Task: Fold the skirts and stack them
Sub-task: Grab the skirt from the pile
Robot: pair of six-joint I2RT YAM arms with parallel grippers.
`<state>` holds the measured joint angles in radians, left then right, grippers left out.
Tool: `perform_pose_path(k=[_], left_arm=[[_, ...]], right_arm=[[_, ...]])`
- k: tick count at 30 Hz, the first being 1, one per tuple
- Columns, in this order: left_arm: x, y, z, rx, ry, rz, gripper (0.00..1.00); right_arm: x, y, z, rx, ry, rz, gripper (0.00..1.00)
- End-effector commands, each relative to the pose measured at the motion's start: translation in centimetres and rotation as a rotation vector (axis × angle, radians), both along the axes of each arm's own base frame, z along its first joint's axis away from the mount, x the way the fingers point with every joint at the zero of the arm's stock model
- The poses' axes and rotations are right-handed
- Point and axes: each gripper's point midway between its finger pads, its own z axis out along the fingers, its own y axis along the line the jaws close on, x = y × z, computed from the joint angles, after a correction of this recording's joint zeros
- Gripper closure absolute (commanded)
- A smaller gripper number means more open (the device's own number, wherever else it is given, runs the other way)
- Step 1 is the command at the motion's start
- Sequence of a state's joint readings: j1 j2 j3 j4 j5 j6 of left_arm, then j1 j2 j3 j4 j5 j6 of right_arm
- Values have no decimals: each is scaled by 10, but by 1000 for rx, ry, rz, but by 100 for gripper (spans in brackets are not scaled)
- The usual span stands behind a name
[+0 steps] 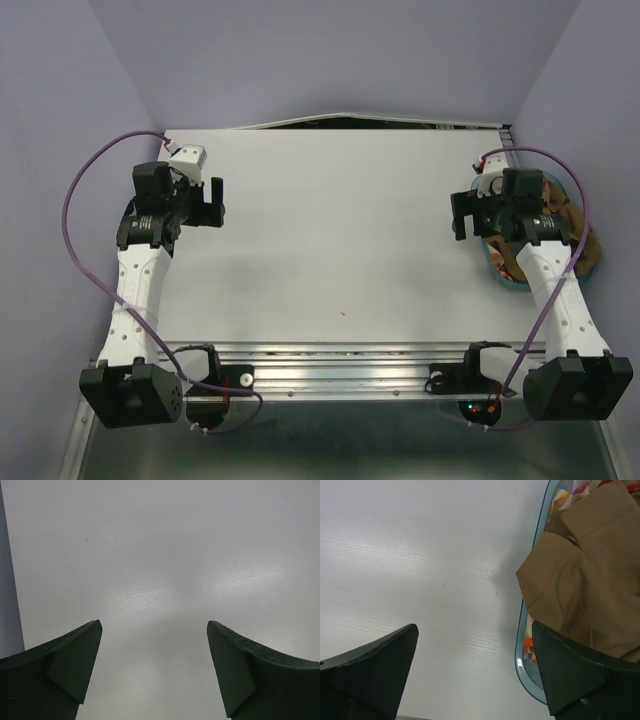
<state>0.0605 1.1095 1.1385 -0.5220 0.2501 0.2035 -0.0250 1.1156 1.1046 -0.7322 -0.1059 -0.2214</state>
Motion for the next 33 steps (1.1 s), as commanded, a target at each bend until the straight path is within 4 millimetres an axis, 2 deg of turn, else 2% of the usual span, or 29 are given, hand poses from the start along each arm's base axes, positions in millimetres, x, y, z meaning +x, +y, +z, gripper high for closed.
perform_pose_path(k=[1,7,11,12,13,14,15,17,18,19,21,24,25,28,29,31,32,33], left_arm=[[2,0,12,2,-39,-2,1],[0,-7,23,-17,-46,-37,1],[-4,-12,31,-33,-64,-59,1],[-4,-13,33,-36,-72,-62,1],[-5,-14,33,-38,-74,-65,1],[-6,-15,34,-42,-77,-70,1],[-7,-15,36,-40,-82,-75,1],[-8,-17,35,-40,-80,-88,1],[-9,-18,35,-41,-77,-94,1],[-9,-17,35,-38,-75,-96,1],[-12,-21,34,-41,-67,-116,1],[-16,-23,35,-41,-69,-137,1],[-17,-23,36,-41,-74,-139,1],[-19,-25,34,-48,-82,-148,1],[-20,-27,33,-52,-81,-153,1],[-21,-27,32,-54,-76,-155,1],[-21,-27,31,-55,-75,-155,1],[-21,-27,32,-54,-75,-152,1]], right_arm=[[3,-3,15,-39,-33,34,0],[1,-11,13,-125,-2,87,0],[13,-24,10,-178,34,68,0],[19,-25,17,-185,23,71,0],[23,-30,19,-187,28,57,0],[30,-38,12,-180,60,44,0],[39,-45,23,-185,42,43,0],[46,-56,23,-174,74,48,0],[53,-68,11,-165,122,66,0],[56,-74,20,-163,132,74,0],[61,-93,19,-175,169,94,0],[71,-115,6,-193,268,118,0],[73,-122,-9,-182,321,120,0],[88,-147,-19,-229,330,78,0],[90,-152,-34,-239,362,72,0],[94,-161,-49,-247,382,61,0],[94,-163,-66,-246,423,65,0],[95,-165,-73,-245,439,64,0]])
